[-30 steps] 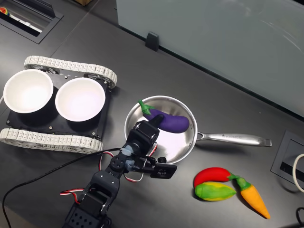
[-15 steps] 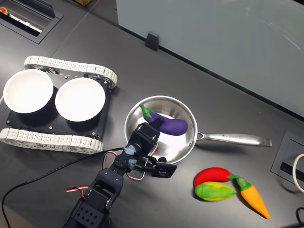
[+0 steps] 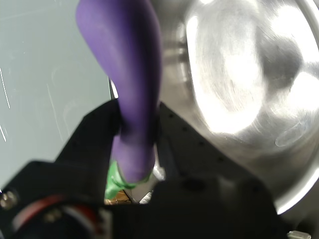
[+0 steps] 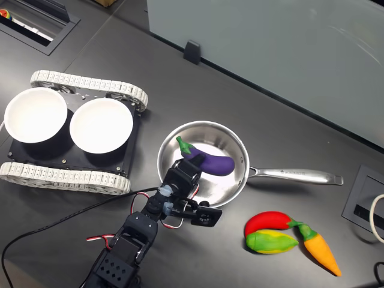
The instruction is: Pick up the brinjal and place them in the pan
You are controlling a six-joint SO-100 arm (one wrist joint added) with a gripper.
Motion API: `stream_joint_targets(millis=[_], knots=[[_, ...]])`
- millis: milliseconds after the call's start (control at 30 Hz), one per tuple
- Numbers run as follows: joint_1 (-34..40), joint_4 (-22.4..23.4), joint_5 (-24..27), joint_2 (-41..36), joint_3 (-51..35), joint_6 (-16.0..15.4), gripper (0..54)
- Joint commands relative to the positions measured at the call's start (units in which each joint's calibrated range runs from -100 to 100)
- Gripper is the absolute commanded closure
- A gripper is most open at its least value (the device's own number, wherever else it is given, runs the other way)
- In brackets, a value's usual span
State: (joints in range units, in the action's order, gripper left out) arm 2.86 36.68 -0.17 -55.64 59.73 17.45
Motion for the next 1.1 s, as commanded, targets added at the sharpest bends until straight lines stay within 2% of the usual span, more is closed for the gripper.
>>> stream_joint_targets(millis=[0, 300, 567, 800, 1067], knots=[[0.6, -0.1, -0.5, -4.6, -0.3, 0.9, 48.6], [2.1, 3.8, -0.4, -6.9, 0.1, 0.8, 38.7], [2.3, 4.3, -1.0, -9.5, 2.1, 0.8, 31.1], [3.1, 6.3, 0.2, -9.5, 1.0, 0.8, 18.2], [2.0, 6.5, 0.7, -9.7, 0.1, 0.8, 10.3]])
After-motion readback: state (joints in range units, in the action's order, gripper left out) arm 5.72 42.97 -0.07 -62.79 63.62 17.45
